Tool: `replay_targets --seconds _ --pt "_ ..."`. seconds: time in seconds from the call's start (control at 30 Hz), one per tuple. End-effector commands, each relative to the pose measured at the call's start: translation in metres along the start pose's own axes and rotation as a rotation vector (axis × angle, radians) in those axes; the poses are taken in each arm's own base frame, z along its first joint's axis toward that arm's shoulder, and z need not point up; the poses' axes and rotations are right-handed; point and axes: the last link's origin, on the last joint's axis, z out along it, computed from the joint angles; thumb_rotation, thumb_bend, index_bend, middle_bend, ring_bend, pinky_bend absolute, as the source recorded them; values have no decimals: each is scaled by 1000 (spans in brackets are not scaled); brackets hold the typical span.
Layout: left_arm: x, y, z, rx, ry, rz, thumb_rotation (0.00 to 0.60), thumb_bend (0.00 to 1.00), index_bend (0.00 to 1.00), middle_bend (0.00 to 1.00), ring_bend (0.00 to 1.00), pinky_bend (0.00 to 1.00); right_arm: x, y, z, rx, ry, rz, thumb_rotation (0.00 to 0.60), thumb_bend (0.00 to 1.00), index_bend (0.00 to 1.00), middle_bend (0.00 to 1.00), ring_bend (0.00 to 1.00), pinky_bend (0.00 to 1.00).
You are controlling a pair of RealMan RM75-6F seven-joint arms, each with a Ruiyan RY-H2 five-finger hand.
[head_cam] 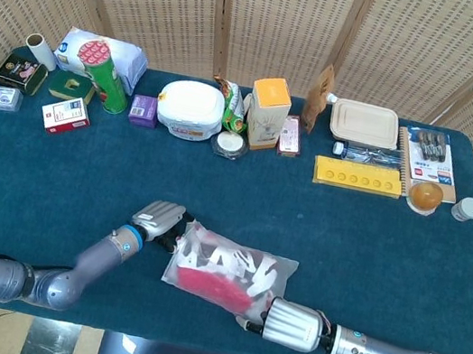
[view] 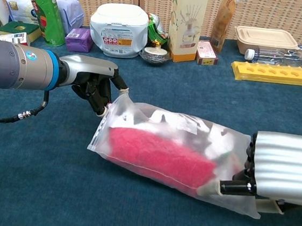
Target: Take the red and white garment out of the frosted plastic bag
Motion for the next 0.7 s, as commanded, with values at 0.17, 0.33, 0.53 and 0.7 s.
replay_targets --seconds 0.17,0.33,0.53,0.7 --pt "0 -1 1 2 -2 -7 600 428 775 1000 1000 1000 2 2 1 -6 -20 15 598 386 364 790 1000 1000" --pt "-1 -3 2 6 -3 -5 600 428 775 1000 1000 1000 4 -1 -1 13 -3 29 599 433 473 807 1000 1000" --pt "-1 -4 2 7 -2 -6 600 427 775 1000 1000 1000 5 -2 0 17 14 46 600 460 594 846 1000 1000" --pt "0 -4 1 6 -3 -6 600 427 775 1000 1000 1000 5 -3 1 20 14 52 600 482 632 863 1000 1000"
